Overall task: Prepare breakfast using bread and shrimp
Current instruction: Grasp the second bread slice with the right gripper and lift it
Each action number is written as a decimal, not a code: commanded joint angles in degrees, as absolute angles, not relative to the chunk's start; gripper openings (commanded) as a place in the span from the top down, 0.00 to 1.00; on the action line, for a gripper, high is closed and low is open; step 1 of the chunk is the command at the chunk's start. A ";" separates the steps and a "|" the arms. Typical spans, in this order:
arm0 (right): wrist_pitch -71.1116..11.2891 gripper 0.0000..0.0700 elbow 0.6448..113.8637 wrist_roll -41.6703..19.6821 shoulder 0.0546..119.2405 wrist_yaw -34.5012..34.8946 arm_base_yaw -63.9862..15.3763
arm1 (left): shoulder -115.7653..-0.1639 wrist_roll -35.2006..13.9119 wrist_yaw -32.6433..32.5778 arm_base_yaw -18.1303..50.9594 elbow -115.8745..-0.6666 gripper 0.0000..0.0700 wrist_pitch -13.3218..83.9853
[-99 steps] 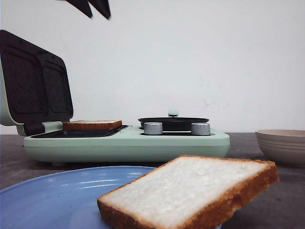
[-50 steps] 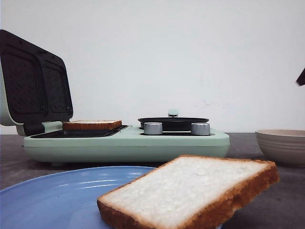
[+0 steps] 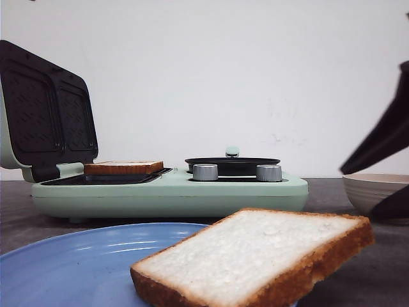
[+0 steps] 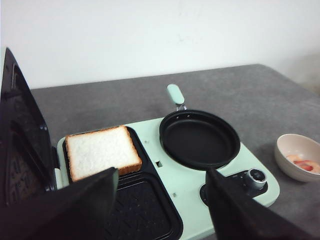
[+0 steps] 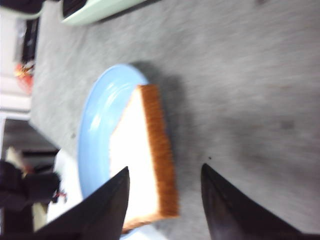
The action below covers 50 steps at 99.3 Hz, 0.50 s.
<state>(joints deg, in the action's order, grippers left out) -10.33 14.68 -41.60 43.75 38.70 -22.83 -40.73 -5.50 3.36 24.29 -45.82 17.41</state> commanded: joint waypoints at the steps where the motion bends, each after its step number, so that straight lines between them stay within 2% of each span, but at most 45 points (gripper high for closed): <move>1: -8.38 0.60 14.31 -43.42 46.63 37.87 -24.49 | -41.10 -5.65 3.49 24.62 -46.44 0.55 17.12; 42: -0.38 0.61 14.31 -43.51 58.92 38.79 -30.00 | -40.99 -5.65 3.51 24.77 -46.44 0.55 17.15; 46: 0.25 0.66 14.31 -43.53 59.42 39.27 -30.13 | -41.01 -5.65 3.51 24.77 -46.44 0.55 17.15; 50: 0.47 0.78 14.31 -43.53 59.53 39.16 -30.26 | -41.01 -5.65 3.51 24.77 -46.44 0.55 17.15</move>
<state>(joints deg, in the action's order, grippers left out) -0.49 14.41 -43.40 58.81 38.96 -29.65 -40.80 -5.50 3.36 24.47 -45.82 17.74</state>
